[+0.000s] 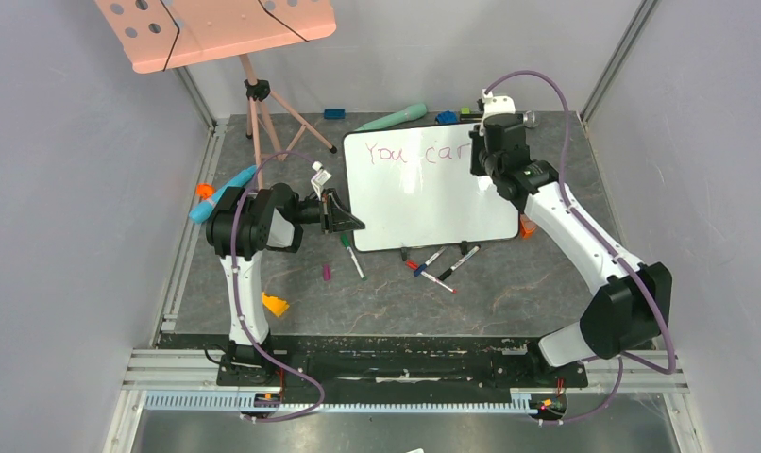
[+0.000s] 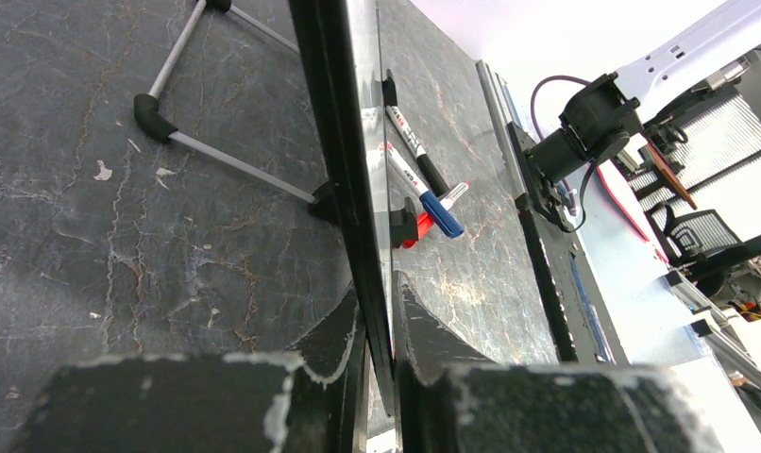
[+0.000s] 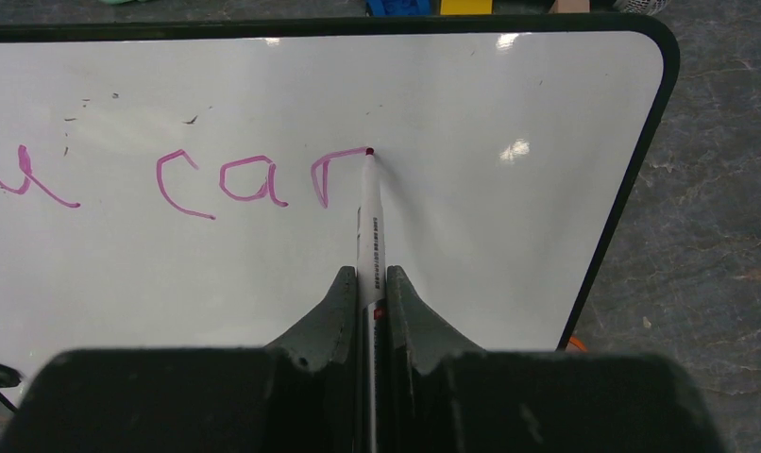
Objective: Write a sentence on the whiteboard
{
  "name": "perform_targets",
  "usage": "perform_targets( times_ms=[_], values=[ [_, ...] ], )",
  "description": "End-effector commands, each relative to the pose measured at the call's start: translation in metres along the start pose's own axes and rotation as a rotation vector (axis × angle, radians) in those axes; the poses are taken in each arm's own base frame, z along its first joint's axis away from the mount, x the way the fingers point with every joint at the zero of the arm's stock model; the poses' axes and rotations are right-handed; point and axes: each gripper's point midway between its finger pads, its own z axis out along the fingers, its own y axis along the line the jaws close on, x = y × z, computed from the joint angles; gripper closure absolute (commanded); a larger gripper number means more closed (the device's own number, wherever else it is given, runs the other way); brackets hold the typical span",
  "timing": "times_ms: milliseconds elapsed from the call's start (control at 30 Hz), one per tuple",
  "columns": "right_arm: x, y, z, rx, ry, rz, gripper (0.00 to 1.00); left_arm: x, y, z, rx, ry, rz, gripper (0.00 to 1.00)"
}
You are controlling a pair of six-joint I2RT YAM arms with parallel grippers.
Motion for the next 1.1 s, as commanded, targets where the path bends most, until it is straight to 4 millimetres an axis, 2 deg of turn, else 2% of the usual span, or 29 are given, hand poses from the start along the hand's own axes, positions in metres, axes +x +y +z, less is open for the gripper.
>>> perform_targets(
  times_ms=[0, 233, 300, 467, 633, 767, 900, 1067],
  values=[
    [0.011, -0.010, -0.003, 0.026, 0.017, 0.007, 1.00, -0.005, -0.001, 0.002, 0.037, 0.013, 0.173, 0.98],
    [0.035, -0.002, -0.004, -0.031, 0.069, 0.006, 1.00, -0.005, -0.001, 0.002, 0.037, 0.014, 0.174, 0.98],
    [0.037, -0.003, -0.006, -0.031, 0.070, 0.007, 1.00, -0.004, -0.001, 0.001, 0.038, 0.014, 0.172, 0.98],
    [0.019, -0.001, -0.016, -0.040, 0.039, 0.033, 1.00, -0.004, -0.001, 0.001, 0.038, 0.014, 0.173, 0.98],
    [-0.015, 0.009, -0.049, -0.138, -0.078, 0.084, 1.00, -0.005, -0.001, 0.002, 0.037, 0.013, 0.174, 0.98],
    [-0.025, 0.018, -0.069, -0.217, -0.142, 0.111, 1.00, -0.005, 0.000, 0.001, 0.030, 0.007, 0.173, 0.98],
    [-0.014, 0.035, -0.074, -0.303, -0.168, 0.131, 1.00, -0.006, 0.000, 0.001, 0.026, 0.004, 0.174, 0.98],
    [0.013, 0.075, -0.072, -0.321, -0.134, 0.056, 1.00, -0.007, 0.002, 0.000, -0.021, -0.034, 0.186, 0.98]
  ],
)
